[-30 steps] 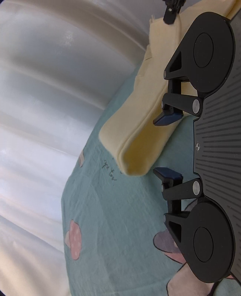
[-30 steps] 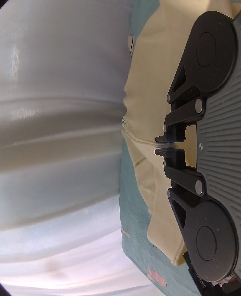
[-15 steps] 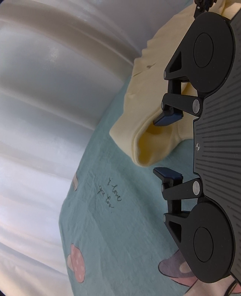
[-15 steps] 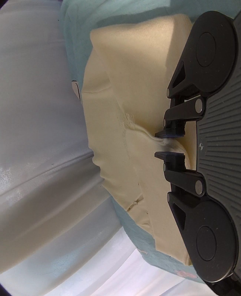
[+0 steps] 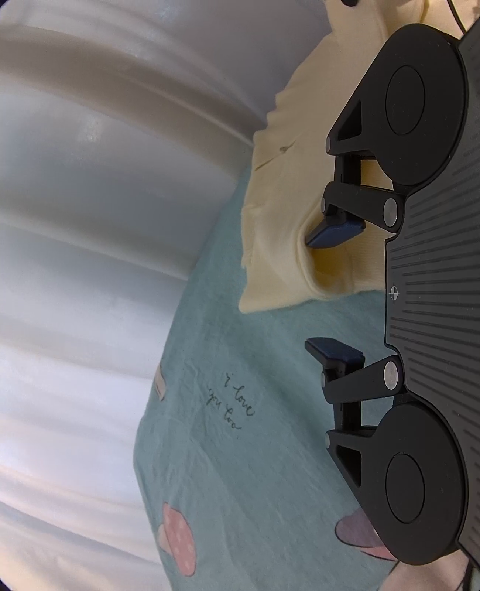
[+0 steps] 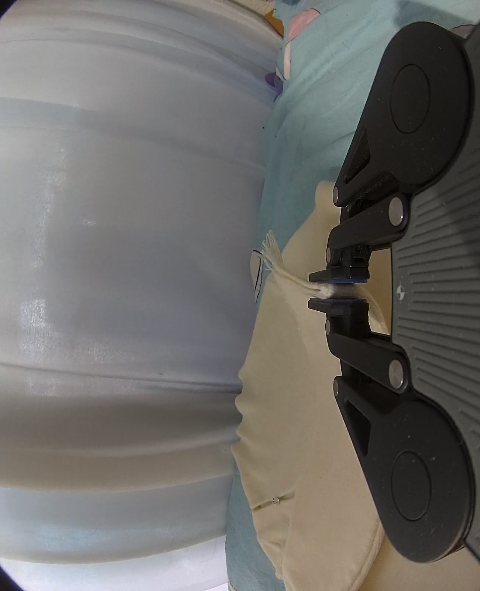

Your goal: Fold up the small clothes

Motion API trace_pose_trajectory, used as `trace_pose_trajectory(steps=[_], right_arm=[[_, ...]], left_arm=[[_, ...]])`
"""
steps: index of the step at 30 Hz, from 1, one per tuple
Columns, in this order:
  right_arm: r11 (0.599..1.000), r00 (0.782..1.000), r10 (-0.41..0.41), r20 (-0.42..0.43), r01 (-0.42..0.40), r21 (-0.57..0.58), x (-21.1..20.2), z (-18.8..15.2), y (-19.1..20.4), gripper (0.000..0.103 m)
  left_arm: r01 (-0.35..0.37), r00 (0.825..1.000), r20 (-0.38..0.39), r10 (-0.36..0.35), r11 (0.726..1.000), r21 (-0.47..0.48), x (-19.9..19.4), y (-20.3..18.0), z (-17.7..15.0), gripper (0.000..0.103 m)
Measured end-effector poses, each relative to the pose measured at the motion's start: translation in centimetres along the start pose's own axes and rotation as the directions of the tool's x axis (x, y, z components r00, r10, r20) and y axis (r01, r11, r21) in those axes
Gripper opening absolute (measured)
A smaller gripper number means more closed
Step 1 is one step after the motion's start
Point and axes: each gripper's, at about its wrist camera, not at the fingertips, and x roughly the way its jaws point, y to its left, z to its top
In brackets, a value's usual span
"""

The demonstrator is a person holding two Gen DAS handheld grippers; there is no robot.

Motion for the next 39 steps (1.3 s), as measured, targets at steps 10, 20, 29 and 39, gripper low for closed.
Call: trace_pose_trajectory(steps=[10, 20, 29, 39], right_arm=[[0.979, 0.99, -0.123, 0.069, 0.132, -0.157, -0.4, -0.8, 0.6, 0.006], [0.974, 0.999, 0.006, -0.05, 0.006, 0.227, -2.3, -1.1, -4.2, 0.032], [0.643, 0.921, 0.383, -0.064, -0.217, 0.734, -2.8, -6.6, -7.0, 0.051], [0.636, 0.921, 0.375, -0.105, -0.173, 0.752, 1.3, -5.7, -5.8, 0.007]], left_arm=[[0.024, 1.0, 0.009, -0.024, 0.999, 0.031, 0.0, -1.2, 0.7, 0.059], [0.047, 0.999, 0.022, -0.048, 0.997, 0.055, -1.0, -1.1, 1.7, 0.06], [0.175, 0.98, -0.098, -0.175, 0.984, 0.001, 0.3, -2.3, 1.2, 0.06], [0.216, 0.962, -0.184, -0.203, 0.975, 0.052, 2.0, -4.2, 0.3, 0.059]])
